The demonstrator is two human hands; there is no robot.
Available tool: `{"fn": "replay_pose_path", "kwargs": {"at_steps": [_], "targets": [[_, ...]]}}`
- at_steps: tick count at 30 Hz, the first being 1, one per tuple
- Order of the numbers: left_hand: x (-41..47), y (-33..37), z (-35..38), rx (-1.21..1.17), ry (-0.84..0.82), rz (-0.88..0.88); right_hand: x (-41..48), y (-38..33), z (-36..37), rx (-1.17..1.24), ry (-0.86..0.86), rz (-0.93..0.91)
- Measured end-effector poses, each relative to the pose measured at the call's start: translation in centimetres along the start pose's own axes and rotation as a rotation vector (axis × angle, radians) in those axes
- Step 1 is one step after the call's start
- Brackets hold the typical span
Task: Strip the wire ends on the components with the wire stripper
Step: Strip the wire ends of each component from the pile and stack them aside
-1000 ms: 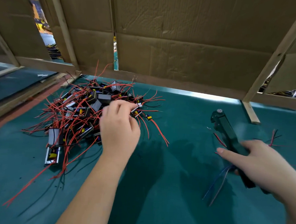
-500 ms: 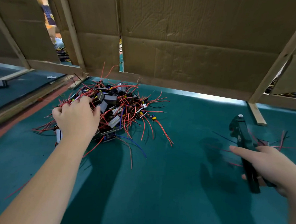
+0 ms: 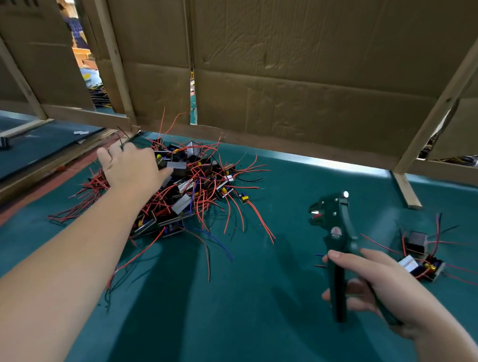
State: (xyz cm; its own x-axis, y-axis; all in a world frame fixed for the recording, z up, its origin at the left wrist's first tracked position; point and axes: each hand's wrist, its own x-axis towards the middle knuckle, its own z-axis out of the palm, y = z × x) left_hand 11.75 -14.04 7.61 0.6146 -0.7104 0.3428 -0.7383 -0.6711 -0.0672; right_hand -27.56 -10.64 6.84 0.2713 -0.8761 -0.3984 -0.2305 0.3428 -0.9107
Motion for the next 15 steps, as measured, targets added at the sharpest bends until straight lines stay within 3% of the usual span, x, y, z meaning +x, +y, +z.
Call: {"fn": "replay_pose_path", "kwargs": {"at_steps": [3, 5, 7, 9, 11, 15], "targets": [[0.4, -0.2, -1.3, -0.129, -0.042, -0.043, 0.6, 1.0, 0.5, 0.062, -0.035, 0.016], [0.1, -0.3, -2.4, -0.314, 0.024, -0.006, 0.8, 1.3, 0.6, 0.113, -0.058, 0.015], [-1.0, -0.3, -3.7, -0.612, 0.193, 0.149, 1.0, 1.6, 0.6, 0.216, -0.091, 0.002], [-3.0, 0.4, -5.5, -0.873, 0.308, 0.416, 1.0, 1.6, 0.7, 0.353, -0.162, -0.02], [-5.3, 1.7, -6.7, -0.939, 0.371, 0.652, 0.7, 1.5, 1.0, 0.465, -0.274, -0.058], [-9.4, 5.2, -6.3, -0.953, 0.486, 0.886, -0.1, 1.4, 1.4, 0.705, -0.493, -0.225]]}}
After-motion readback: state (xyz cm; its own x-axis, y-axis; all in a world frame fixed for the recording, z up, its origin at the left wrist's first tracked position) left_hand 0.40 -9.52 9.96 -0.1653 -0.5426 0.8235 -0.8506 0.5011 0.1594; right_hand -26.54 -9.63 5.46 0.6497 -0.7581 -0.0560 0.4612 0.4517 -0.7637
